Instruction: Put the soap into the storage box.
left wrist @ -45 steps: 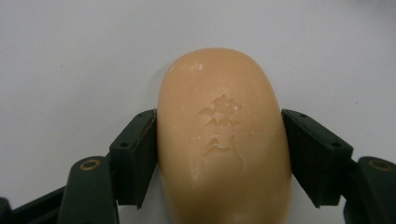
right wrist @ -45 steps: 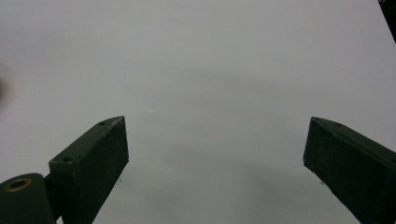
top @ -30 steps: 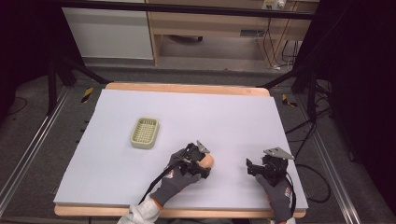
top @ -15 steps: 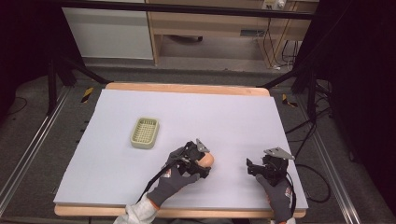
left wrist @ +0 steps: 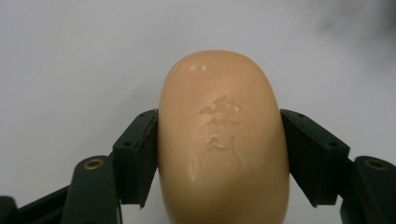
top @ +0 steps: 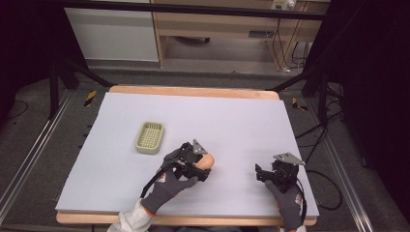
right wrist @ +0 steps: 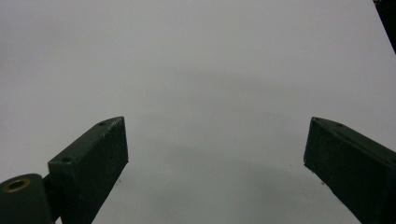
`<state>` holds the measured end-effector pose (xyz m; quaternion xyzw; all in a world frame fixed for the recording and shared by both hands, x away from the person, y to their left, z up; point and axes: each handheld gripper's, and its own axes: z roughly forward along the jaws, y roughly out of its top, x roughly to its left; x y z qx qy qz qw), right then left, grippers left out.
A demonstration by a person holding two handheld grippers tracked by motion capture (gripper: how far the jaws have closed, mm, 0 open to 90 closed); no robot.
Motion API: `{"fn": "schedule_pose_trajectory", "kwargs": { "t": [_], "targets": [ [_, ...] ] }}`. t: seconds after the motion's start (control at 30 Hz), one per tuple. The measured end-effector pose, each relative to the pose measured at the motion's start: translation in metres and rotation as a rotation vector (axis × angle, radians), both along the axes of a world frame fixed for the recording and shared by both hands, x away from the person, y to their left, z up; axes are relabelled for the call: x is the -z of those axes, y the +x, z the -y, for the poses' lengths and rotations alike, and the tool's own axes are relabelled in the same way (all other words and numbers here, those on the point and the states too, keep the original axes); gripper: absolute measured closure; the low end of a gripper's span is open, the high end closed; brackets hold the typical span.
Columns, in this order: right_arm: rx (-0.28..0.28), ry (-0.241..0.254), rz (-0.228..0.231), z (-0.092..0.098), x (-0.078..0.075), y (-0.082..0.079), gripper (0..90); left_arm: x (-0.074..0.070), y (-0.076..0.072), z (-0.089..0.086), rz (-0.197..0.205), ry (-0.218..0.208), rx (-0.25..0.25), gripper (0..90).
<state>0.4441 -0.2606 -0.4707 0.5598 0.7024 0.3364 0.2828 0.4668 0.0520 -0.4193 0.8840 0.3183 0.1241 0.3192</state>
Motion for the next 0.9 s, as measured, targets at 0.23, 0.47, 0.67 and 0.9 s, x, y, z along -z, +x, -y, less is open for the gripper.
{"fn": "schedule_pose_trajectory", "kwargs": {
  "t": [0.23,0.47,0.67,0.9],
  "targets": [
    [0.001,-0.003,0.000,0.000,0.000,0.000,6.7,-0.002,0.000,-0.014,0.003,-0.020,-0.028,31.1],
    [0.005,0.000,0.001,0.000,0.000,0.000,6.7,-0.004,0.000,-0.030,0.010,-0.030,-0.054,31.1],
    [0.007,-0.001,0.001,0.000,0.000,0.000,6.7,-0.006,0.001,-0.044,0.012,-0.030,-0.077,31.2],
    [0.004,-0.004,0.003,0.000,0.000,0.000,6.7,-0.009,0.002,-0.061,0.014,-0.042,-0.110,31.2]
  ]
}}
